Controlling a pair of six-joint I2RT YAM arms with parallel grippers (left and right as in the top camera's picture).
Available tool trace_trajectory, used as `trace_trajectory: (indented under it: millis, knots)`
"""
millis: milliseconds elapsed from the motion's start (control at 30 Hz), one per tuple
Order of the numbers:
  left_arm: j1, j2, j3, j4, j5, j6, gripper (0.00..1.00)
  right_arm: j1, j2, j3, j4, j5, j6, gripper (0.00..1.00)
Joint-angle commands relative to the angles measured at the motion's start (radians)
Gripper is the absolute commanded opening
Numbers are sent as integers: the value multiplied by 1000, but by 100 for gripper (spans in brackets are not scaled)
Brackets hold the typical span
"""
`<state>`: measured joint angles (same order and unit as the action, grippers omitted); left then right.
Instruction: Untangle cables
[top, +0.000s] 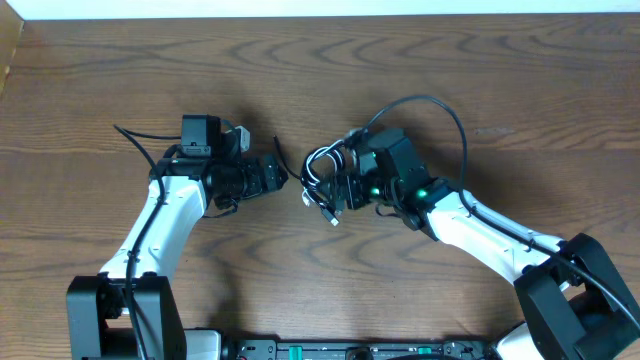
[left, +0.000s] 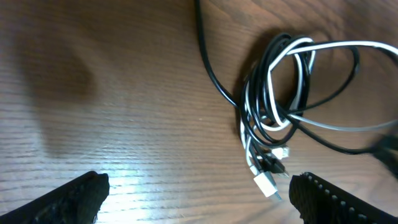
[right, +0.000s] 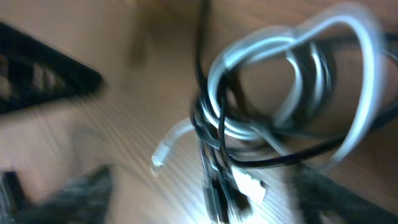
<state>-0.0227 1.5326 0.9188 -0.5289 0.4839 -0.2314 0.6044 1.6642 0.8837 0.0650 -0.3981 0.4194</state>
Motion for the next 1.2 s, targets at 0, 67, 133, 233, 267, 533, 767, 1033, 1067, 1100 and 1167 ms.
trace_trajectory:
  millis: [0, 67, 133, 233, 267, 533, 767, 1033, 1067, 1100, 1167]
  knots:
    - [-1, 2, 8, 0, -75, 10, 98, 5, 8, 24, 73, -49, 83, 1]
    - [-1, 2, 8, 0, -82, 10, 98, 5, 8, 45, 93, -45, 80, 1]
    - [-1, 2, 8, 0, -82, 10, 98, 7, 8, 64, 103, -42, 54, 1]
    - [-1, 2, 8, 0, -82, 10, 98, 19, 8, 80, 105, -7, 1, 1]
    - [-1, 2, 8, 0, -82, 10, 98, 24, 8, 80, 108, 26, -5, 1]
    - [-1, 2, 8, 0, -82, 10, 98, 76, 34, 80, 114, 223, -70, 1]
    - [-1, 2, 8, -3, -82, 10, 98, 66, 78, 295, -116, 258, -104, 1]
    - [-1, 2, 8, -3, -82, 10, 98, 66, 248, 684, -595, 256, -175, 18]
    - [-1, 2, 8, -3, -82, 10, 98, 69, 269, 686, -600, 248, -175, 19]
    - [-1, 2, 8, -3, -82, 10, 98, 72, 288, 684, -600, 240, -179, 22]
    - [-1, 2, 8, -3, -82, 10, 98, 80, 332, 684, -600, 209, -193, 33]
